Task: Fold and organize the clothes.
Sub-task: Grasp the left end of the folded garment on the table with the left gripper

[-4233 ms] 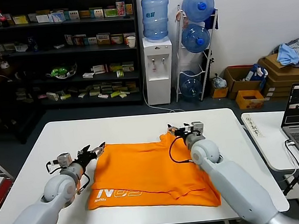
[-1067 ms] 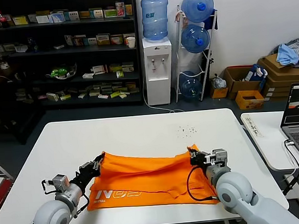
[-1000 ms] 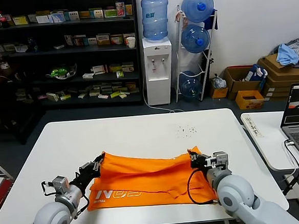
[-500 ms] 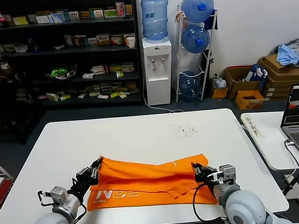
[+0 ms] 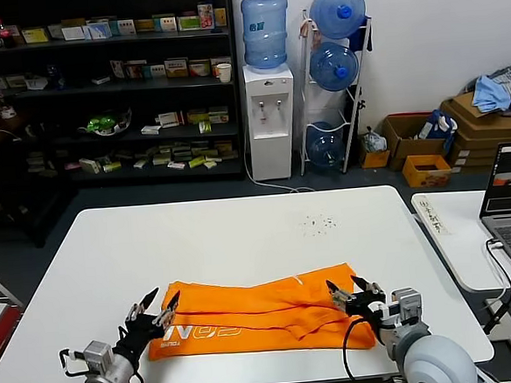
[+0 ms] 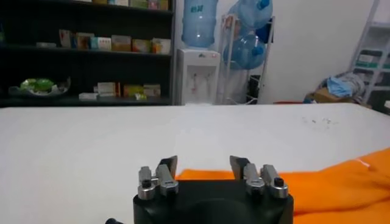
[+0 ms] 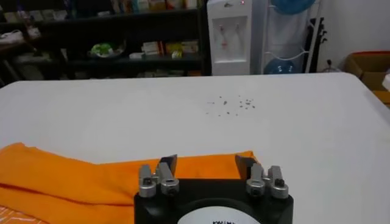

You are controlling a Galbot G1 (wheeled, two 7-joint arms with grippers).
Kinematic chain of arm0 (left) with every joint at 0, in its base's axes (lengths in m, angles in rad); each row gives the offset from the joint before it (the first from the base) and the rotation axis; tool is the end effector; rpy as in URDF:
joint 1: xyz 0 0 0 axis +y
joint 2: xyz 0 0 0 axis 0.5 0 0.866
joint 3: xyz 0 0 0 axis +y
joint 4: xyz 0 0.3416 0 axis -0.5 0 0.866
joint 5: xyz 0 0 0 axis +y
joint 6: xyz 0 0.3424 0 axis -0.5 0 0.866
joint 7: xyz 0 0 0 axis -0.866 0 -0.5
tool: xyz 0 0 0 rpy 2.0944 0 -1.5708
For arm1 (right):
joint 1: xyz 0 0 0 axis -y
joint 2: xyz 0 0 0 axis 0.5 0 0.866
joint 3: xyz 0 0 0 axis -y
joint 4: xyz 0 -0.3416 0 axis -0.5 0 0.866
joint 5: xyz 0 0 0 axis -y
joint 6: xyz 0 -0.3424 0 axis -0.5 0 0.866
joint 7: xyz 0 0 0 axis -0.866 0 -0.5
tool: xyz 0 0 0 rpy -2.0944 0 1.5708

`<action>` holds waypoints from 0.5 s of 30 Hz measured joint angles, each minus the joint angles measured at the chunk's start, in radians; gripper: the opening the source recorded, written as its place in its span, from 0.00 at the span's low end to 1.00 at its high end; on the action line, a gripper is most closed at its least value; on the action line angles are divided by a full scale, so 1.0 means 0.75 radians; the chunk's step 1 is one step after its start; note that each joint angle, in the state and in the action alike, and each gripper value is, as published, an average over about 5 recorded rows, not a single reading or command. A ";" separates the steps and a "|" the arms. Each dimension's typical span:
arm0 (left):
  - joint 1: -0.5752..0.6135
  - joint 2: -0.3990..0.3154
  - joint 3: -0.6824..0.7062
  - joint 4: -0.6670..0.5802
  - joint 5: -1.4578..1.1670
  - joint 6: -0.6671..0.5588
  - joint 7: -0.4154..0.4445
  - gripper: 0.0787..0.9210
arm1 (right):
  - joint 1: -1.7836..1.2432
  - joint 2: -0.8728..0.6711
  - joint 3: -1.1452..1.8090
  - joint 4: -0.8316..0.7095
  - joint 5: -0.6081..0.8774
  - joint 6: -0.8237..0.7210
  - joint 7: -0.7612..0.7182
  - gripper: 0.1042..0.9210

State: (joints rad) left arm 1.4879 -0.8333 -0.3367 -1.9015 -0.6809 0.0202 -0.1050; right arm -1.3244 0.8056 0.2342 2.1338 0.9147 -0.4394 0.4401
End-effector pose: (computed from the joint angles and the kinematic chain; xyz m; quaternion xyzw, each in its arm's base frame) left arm 0.1978 0.1104 -0.3266 -0.1241 -0.9787 0.0162 0.1627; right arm 0.2199 -0.0504 -0.2412 0.0985 -0.9577 -0.0285 0.2688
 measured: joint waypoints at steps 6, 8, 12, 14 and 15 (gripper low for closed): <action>0.033 -0.070 -0.010 0.029 0.025 0.000 -0.004 0.87 | -0.026 0.012 0.041 0.016 -0.019 0.005 -0.002 0.88; 0.030 -0.094 -0.012 0.047 0.026 -0.002 -0.005 0.88 | -0.034 0.013 0.053 0.020 -0.022 0.007 -0.004 0.88; 0.010 -0.121 -0.007 0.088 0.024 -0.004 -0.004 0.88 | -0.046 0.013 0.071 0.025 -0.027 0.009 -0.006 0.88; -0.005 -0.128 -0.002 0.110 0.019 -0.002 -0.004 0.88 | -0.050 0.016 0.078 0.027 -0.029 0.010 -0.006 0.88; -0.014 -0.132 0.000 0.121 0.015 -0.001 -0.005 0.88 | -0.051 0.017 0.081 0.027 -0.029 0.010 -0.006 0.88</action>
State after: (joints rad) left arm 1.4777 -0.9324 -0.3368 -1.8107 -0.6697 0.0195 -0.1084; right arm -1.3628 0.8182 0.2947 2.1541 0.8928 -0.4317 0.4353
